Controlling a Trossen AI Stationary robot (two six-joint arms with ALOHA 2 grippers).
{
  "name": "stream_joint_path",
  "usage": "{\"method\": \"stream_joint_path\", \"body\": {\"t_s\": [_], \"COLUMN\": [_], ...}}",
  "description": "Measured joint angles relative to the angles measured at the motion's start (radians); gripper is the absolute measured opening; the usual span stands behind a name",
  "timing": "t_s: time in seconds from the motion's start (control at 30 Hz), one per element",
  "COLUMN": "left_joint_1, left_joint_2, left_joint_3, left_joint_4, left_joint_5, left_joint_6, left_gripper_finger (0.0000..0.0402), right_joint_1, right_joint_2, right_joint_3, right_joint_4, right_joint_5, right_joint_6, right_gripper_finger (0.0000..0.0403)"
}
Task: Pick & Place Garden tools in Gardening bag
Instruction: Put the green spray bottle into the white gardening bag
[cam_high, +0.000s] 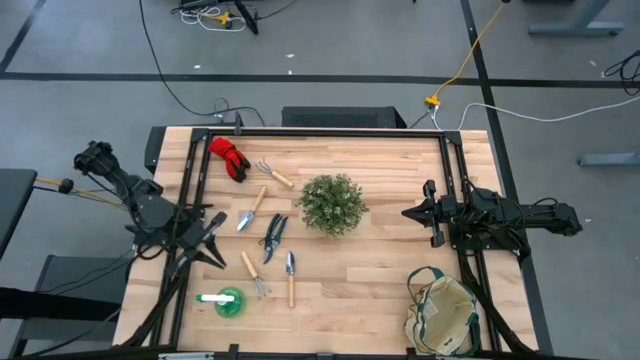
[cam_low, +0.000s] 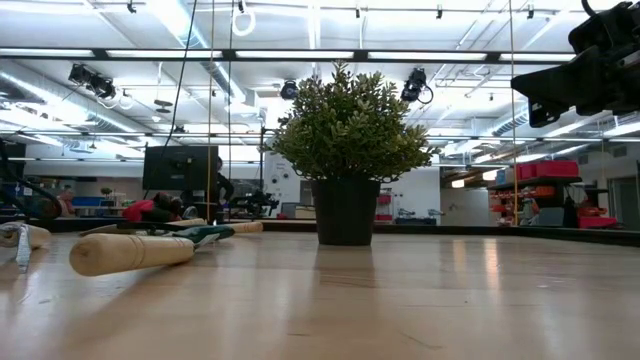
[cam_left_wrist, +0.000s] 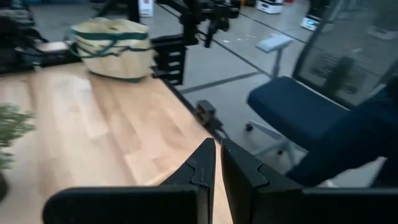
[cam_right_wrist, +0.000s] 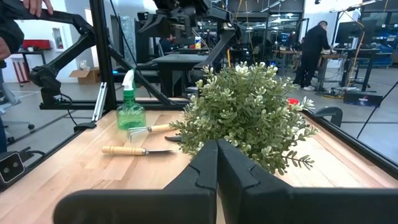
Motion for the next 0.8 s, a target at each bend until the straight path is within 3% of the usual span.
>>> {"method": "stream_joint_path", "body": {"t_s": [0.23, 0.47, 0.8], "left_joint_1": [-0.051, -0.111, -0.172], "left_joint_2": [0.056, 0.129, 0.179], "left_joint_3": [0.083, 0.209, 0.304], "left_joint_4": [-0.069, -0.25, -0.418], "left_joint_5": [-0.014, -0.02, -0.015], "left_joint_6": [-0.013, -0.019, -0.192], "left_gripper_finger": [0.0032, 0.0032, 0.0032], "right_joint_1": [0.0, 0.0, 0.0], "right_joint_2": [0.0, 0.0, 0.0], "right_joint_3": [0.0, 0.0, 0.0], "right_joint_4": [0.0, 0.0, 0.0], "right_joint_5": [0.0, 0.0, 0.0], "right_joint_6": [0.0, 0.0, 0.0], "right_gripper_finger": [0.001, 0.001, 0.001]}}
